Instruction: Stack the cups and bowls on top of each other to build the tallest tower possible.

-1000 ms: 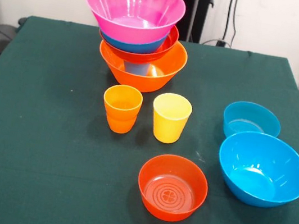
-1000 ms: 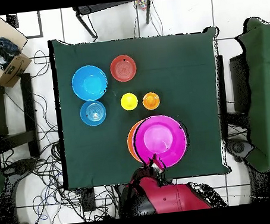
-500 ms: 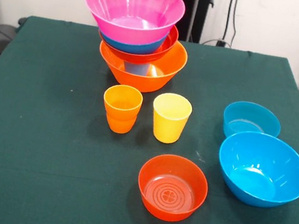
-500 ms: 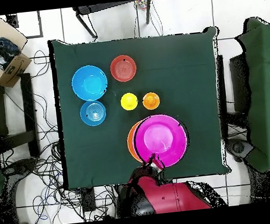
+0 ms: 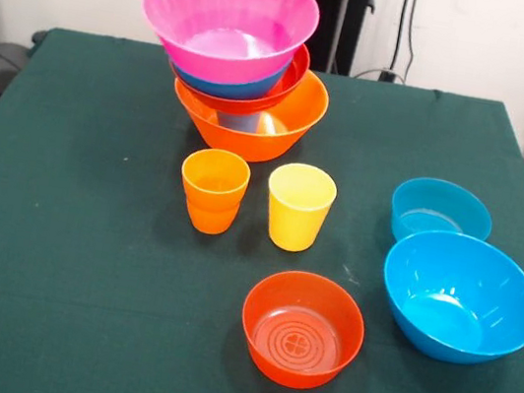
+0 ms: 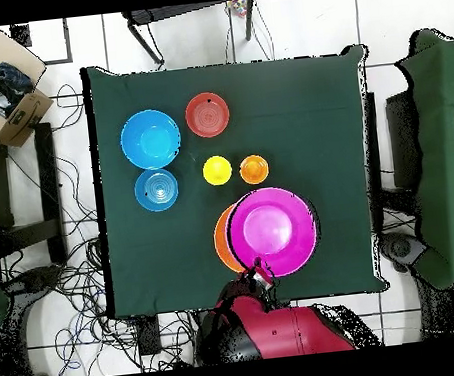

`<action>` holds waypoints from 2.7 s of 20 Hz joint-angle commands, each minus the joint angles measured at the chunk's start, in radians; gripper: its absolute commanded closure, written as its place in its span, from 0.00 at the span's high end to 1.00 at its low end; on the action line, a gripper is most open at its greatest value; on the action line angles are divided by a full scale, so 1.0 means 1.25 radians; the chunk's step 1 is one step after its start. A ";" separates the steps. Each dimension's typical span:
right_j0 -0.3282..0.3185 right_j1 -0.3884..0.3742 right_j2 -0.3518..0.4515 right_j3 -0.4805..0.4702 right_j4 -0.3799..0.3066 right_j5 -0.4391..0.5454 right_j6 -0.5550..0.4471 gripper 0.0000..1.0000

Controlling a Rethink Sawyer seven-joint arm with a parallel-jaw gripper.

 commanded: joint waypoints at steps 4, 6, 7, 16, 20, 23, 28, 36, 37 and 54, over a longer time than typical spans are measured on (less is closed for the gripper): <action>0.014 0.052 0.048 0.036 0.000 0.045 0.108 1.00; 0.015 0.053 0.047 0.036 -0.001 0.043 0.109 1.00; -0.004 0.056 0.052 0.027 -0.001 0.048 0.099 1.00; -0.006 0.078 0.049 0.016 -0.004 0.040 0.103 1.00; -0.022 0.081 0.054 0.024 -0.009 0.028 0.100 1.00; -0.024 0.095 0.053 0.024 -0.011 0.015 0.106 1.00; -0.033 0.120 0.054 0.034 -0.011 -0.003 0.115 1.00; -0.023 0.128 0.063 0.035 0.003 0.004 0.123 1.00; -0.023 0.126 0.063 0.036 0.004 0.005 0.123 1.00; -0.057 0.092 0.084 0.037 0.028 0.047 0.090 1.00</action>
